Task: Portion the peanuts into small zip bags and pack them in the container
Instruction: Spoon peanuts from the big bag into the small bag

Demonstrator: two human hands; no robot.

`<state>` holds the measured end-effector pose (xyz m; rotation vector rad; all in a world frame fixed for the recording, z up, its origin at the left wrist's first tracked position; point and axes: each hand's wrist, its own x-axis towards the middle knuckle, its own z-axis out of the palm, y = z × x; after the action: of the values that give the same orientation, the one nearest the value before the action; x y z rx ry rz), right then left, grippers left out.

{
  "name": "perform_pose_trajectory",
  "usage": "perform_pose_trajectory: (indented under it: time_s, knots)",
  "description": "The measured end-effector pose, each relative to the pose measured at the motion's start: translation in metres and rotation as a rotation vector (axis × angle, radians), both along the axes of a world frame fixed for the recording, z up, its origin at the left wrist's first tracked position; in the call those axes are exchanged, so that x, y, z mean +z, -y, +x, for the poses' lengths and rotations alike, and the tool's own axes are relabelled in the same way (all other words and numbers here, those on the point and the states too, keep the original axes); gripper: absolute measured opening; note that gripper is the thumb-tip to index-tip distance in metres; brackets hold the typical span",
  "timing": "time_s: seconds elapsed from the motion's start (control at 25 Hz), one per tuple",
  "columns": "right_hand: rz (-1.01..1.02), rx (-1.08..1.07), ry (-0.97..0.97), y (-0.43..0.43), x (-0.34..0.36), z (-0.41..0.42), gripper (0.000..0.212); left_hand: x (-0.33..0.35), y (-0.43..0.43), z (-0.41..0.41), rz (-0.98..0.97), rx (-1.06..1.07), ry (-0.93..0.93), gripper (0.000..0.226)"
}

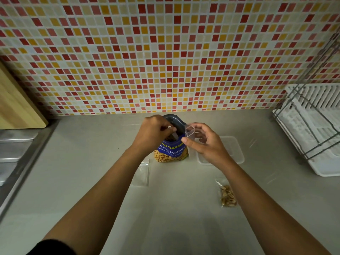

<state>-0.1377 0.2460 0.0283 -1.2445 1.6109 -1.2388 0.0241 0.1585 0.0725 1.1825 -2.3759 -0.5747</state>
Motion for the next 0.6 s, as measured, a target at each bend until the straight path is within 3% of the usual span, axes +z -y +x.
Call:
perform_pose_trajectory:
  time_s: [0.12,0.36,0.44,0.6]
  knots:
    - [0.003,-0.001,-0.027,0.000,0.000,0.000,0.048,0.008,0.009,0.008,-0.044,0.136,-0.079,0.025]
    - [0.016,-0.007,-0.060,-0.002,0.002,-0.002,0.053,0.005,0.003,0.004,-0.297,0.177,0.284,0.031]
    - [0.022,-0.006,-0.066,-0.002,0.002,-0.002,0.052,0.000,-0.004,-0.001,-0.257,0.164,0.367,0.032]
    - [0.028,0.009,-0.072,-0.002,0.004,0.000,0.050,-0.009,0.003,-0.012,-0.022,0.337,0.254,0.027]
